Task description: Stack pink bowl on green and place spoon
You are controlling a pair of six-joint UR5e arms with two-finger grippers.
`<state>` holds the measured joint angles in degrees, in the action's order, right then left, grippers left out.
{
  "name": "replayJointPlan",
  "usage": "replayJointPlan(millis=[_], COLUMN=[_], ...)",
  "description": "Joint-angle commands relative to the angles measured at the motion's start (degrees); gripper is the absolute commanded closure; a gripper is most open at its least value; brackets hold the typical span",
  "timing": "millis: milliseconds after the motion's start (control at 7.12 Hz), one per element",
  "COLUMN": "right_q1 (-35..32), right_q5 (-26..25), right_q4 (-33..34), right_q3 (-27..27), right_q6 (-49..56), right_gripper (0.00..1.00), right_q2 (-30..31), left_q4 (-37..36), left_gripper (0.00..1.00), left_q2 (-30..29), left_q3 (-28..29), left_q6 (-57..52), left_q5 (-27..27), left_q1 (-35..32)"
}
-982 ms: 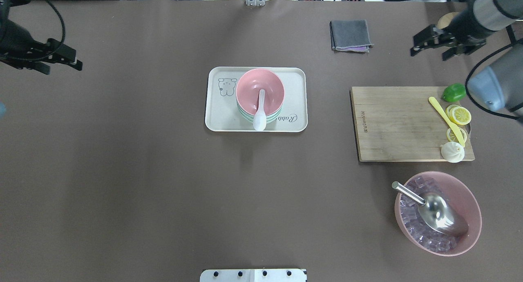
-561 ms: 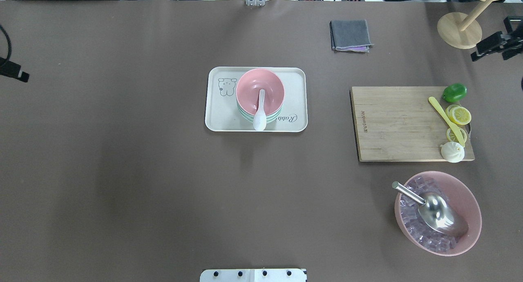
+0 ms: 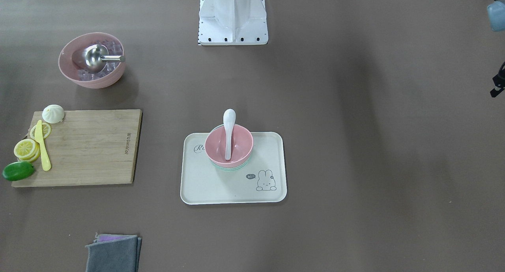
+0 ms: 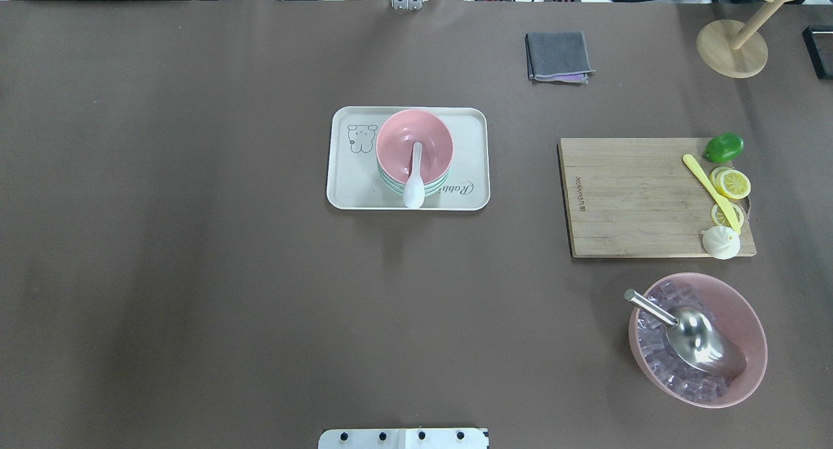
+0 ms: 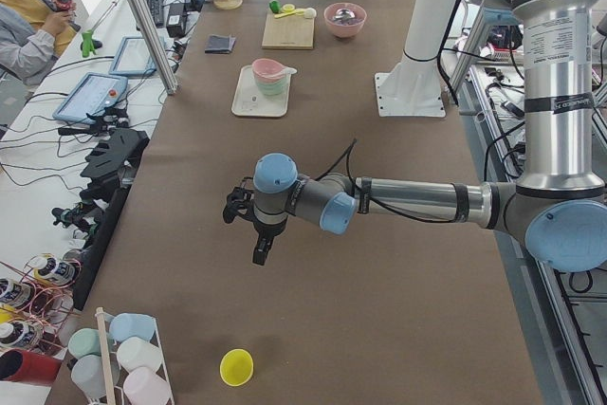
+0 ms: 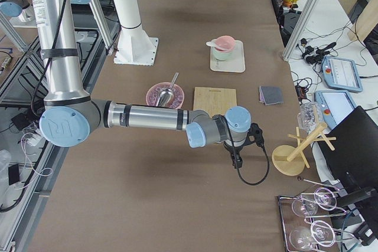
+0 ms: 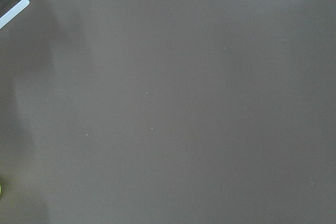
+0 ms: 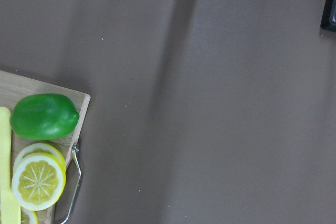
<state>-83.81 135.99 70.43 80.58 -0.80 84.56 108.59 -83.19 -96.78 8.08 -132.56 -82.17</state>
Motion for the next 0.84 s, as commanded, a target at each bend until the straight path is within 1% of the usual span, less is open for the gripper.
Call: replayJointPlan(millis=[0, 281, 421, 561, 702], right_q1=[0.05, 0.05, 0.4, 0.49, 0.58], right_q5=[1.46, 0.78, -0.19, -0.54, -0.63], right_q4=[-0.29, 0.41, 1.2, 3.55, 4.1], right_q3=[0.63, 0.72, 0.64, 0.81, 0.72], right_q6=[0.19, -0.08, -1.47, -5.23, -5.35], right_gripper=[0.0, 0.0, 0.0, 0.0, 0.0], right_q2=[-0.01, -1.06, -1.16, -2.9, -3.09], left_q4=[-3.89, -10.99, -10.94, -10.85, -10.85], left_gripper=[0.02, 0.02, 0.02, 0.02, 0.02], left_q2=[-2.48, -5.21, -5.31, -5.14, -4.44], left_q3=[4.05, 6.77, 6.34, 5.82, 5.12], left_q6=[0.35, 0.36, 0.35, 0.35, 0.44], left_q5=[-8.38, -8.6, -8.6, -8.51, -7.64], left_q1=[-3.6, -3.7, -3.79, -4.05, -4.14])
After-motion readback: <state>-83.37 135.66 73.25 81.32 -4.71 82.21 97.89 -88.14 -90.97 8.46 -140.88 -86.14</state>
